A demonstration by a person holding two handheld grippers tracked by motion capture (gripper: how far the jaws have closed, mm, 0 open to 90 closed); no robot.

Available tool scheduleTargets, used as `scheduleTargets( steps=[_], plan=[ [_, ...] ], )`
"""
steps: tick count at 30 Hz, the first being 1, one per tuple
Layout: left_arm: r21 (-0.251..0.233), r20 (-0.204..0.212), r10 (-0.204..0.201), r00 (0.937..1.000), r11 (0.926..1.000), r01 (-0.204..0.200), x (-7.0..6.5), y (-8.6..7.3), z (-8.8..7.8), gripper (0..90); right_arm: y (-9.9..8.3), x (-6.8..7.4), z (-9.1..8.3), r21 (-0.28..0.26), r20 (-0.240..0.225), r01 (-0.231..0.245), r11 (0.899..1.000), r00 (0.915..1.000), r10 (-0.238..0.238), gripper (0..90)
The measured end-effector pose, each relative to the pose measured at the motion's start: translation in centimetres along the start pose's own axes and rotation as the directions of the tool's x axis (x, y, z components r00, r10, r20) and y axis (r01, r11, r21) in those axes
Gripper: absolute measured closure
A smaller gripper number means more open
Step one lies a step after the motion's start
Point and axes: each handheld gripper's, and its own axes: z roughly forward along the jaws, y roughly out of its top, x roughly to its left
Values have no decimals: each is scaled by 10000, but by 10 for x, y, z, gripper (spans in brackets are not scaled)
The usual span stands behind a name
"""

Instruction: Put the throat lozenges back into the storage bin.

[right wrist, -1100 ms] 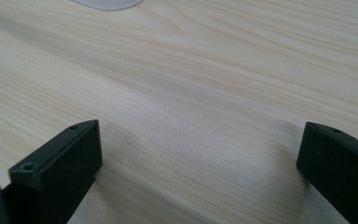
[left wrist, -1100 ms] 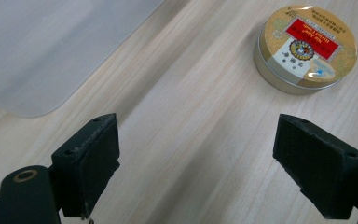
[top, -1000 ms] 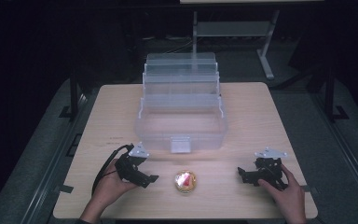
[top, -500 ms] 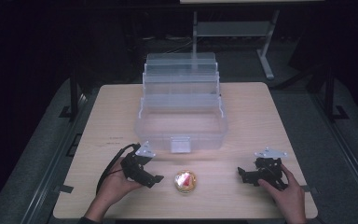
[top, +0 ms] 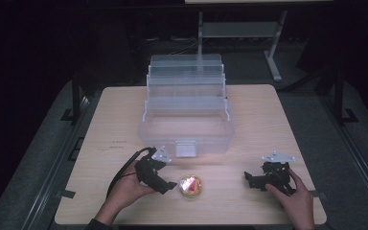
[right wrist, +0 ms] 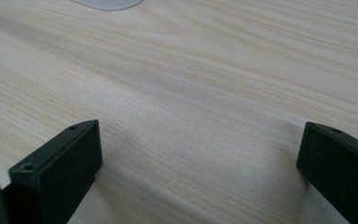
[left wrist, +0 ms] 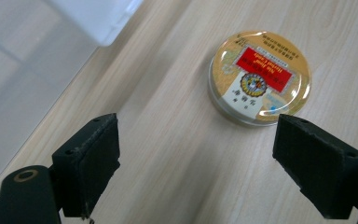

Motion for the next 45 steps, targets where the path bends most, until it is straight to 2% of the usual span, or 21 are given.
scheduleTargets(
  steps=[12, 19, 21, 32, 35, 38, 41, 42, 43, 44, 45],
  plan=[
    [40, 243, 527, 9983, 9986, -528, -8, 17, 8, 139, 0, 0, 0, 3, 0, 5, 10000, 10000, -5, 0],
    [300, 446, 942, 9946, 9950, -956, -12, 25, 14, 139, 0, 0, 0, 3, -1, 3, 10000, 10000, -3, 0],
    [298, 526, 926, 9943, 9951, -943, -14, 27, 16, 139, 0, 0, 0, 2, -2, 2, 10000, 10000, -2, 0],
    [713, 809, 1374, 9872, 9871, -1433, -23, 36, 28, 137, 0, 0, 0, 1, 0, 3, 10000, 10000, -3, 0],
    [1001, 883, 1636, 9826, 9800, -1721, -26, 40, 32, 136, 0, 0, 0, 0, 0, 9, 10000, 10000, -9, 0],
    [1064, 931, 1704, 9810, 9779, -1800, -27, 42, 34, 135, 0, 0, 0, -1, 1, 10, 10000, 10000, -10, 0],
    [1340, 948, 1983, 9755, 9685, -2099, -31, 47, 40, 126, 0, 0, 0, 1, -2, 9, 10000, 10000, -9, 0],
    [1340, 948, 1983, 9755, 9685, -2099, -31, 47, 40, 126, 0, 0, 0, 0, 1, 10, 10000, 10000, -10, 0],
    [1537, 1015, 2081, 9728, 9629, -2220, -33, 49, 43, 126, 0, 0, 0, 0, 1, 11, 10000, 10000, -11, 0],
    [1537, 1015, 2081, 9728, 9629, -2220, -33, 49, 43, 125, 0, 0, 0, 2, 1, 7, 10000, 10000, -7, 0],
    [1676, 1064, 2152, 9708, 9585, -2308, -34, 50, 47, 124, 0, 0, 0, -2, 0, 15, 10000, 10000, -15, 0]
  ],
)
